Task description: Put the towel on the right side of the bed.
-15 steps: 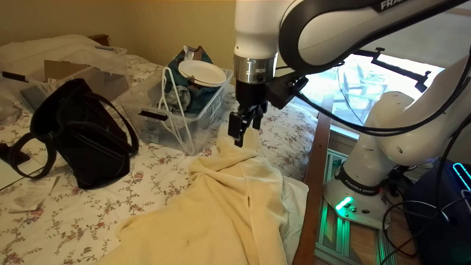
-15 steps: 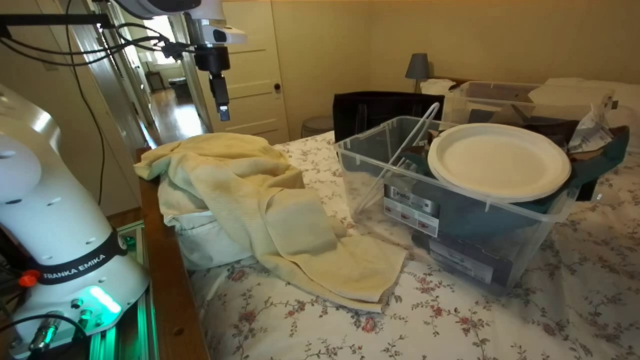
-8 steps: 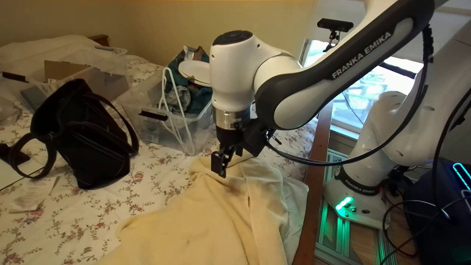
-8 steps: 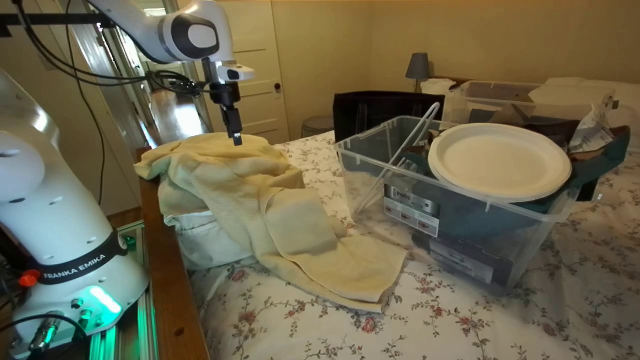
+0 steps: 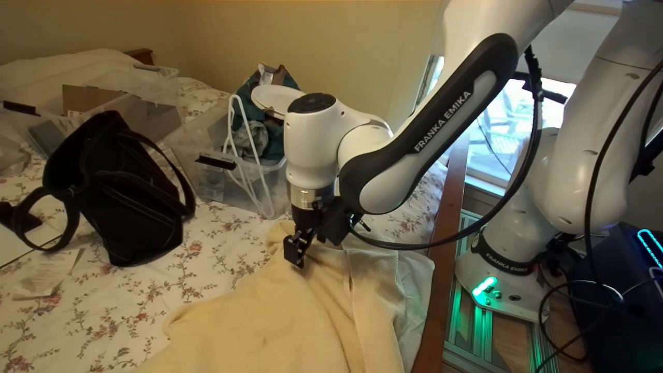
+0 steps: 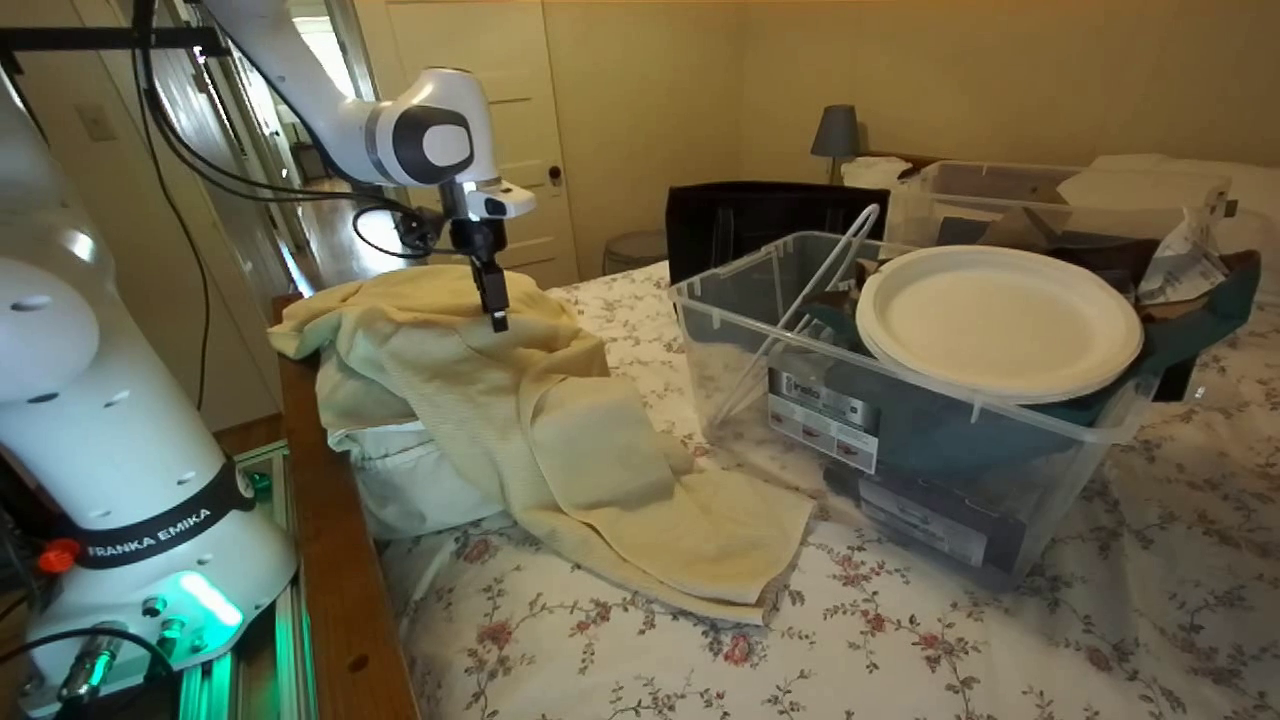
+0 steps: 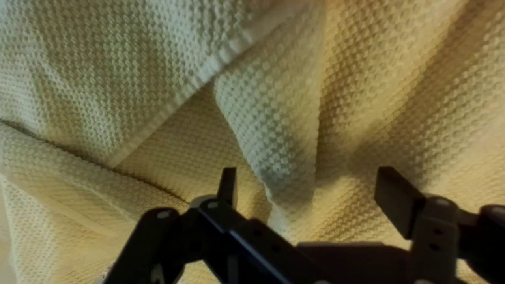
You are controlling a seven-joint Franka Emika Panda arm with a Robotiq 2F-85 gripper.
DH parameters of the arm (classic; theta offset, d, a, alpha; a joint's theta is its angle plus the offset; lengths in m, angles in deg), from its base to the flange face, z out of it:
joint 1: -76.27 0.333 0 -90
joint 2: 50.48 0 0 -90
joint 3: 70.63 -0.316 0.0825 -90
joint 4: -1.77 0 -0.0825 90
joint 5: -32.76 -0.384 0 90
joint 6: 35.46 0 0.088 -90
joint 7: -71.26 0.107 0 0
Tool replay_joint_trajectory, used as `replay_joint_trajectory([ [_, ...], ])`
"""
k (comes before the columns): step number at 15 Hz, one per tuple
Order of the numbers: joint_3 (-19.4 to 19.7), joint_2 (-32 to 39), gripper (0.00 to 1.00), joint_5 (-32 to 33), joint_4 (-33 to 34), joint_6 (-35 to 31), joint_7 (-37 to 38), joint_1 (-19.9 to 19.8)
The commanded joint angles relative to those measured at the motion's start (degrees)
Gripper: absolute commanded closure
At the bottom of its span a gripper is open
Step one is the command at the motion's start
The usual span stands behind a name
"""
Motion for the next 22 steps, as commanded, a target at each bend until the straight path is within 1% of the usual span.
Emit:
replay_joint_trajectory([
  [1,3.22,5.60,0.43,0.34,2.35,-3.05,-0.66,2.63],
  [3,4.31,6.37,0.58,-0.27,2.68,-3.13,-1.34,3.57],
  [4,4.72,6.36,0.63,-0.57,2.84,-2.83,-1.78,3.88],
  [6,5.39,5.57,0.77,-0.44,2.82,-1.73,-1.71,4.51],
  [9,5.38,3.30,0.97,-2.27,2.12,-0.43,-3.02,4.68],
  [11,5.15,1.65,1.00,-3.63,1.47,0.26,-4.25,4.62],
  [12,4.91,-0.10,1.00,-4.83,0.97,1.17,-5.05,4.53],
  [13,4.68,-1.87,0.98,-6.08,0.66,2.32,-5.96,4.53],
  [15,4.49,-9.06,0.98,-7.83,0.13,7.18,-7.59,4.67],
  [16,4.49,-11.35,0.98,-8.36,0.64,9.33,-8.30,4.74],
  [19,3.75,-19.09,0.97,-3.39,3.29,18.20,-4.93,4.02],
  [22,2.28,-25.47,0.97,-2.06,8.01,27.84,-4.66,3.58],
])
